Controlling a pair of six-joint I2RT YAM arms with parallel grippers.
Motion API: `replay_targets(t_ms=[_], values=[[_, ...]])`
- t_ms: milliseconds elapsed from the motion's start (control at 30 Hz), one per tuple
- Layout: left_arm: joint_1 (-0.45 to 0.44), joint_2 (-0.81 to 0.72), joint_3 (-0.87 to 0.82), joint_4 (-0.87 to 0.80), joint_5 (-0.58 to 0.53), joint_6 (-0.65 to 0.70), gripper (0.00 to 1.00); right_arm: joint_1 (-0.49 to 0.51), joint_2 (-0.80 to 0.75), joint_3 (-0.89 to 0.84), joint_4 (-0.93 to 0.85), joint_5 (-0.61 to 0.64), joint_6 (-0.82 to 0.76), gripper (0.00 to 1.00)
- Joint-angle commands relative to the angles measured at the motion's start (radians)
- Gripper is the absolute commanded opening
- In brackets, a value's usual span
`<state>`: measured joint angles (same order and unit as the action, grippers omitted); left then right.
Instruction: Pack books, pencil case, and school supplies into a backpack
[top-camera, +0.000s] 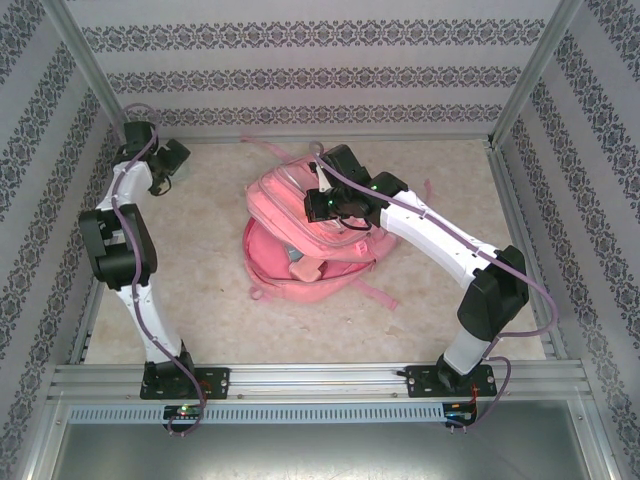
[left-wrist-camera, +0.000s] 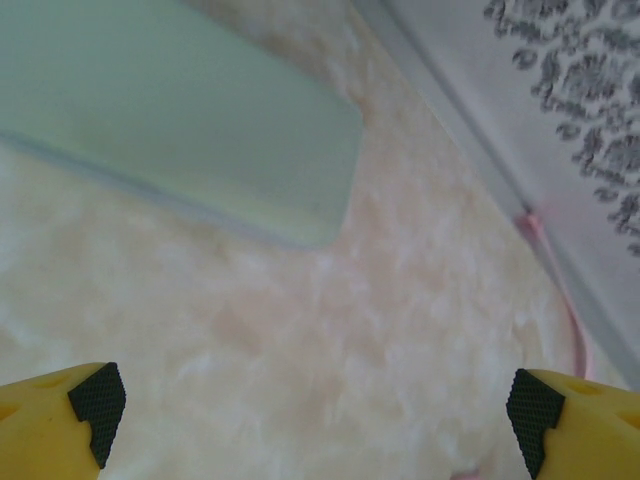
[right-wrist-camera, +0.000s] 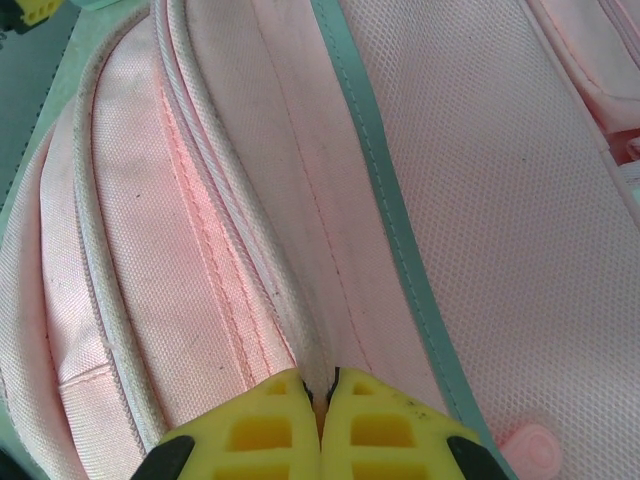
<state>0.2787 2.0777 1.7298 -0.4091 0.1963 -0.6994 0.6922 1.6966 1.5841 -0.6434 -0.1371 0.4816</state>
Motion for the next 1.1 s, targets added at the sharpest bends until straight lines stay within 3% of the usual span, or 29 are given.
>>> replay_targets(t_ms=[0,367,567,667,767,1067], values=[[0.019,0.086,0.112,0.084,0.067,-0.04,0.99,0.023,-0.059,0.019,0.01,0.012,0.05,0.0],[0.045,0.34,0.435,-0.017,0.077,-0.054,0.97,0.043,-0.06,0.016,-0.019,0.053,0.072,0.0],[0.066,0.42,0.547,-0.157,0.044,-0.074,0.96,0.044,-0.061,0.006,-0.022,0.059,0.078,0.0],[0.072,0.445,0.54,-0.22,0.085,-0.09,0.93,0.043,-0.059,0.006,-0.019,0.058,0.074,0.0],[0.065,0.408,0.447,-0.228,0.103,-0.092,0.92,0.043,-0.052,0.015,-0.019,0.05,0.067,0.0],[0.021,0.093,-0.064,-0.07,0.115,-0.162,0.92,0.023,-0.041,0.024,-0.006,0.011,0.031,0.0]])
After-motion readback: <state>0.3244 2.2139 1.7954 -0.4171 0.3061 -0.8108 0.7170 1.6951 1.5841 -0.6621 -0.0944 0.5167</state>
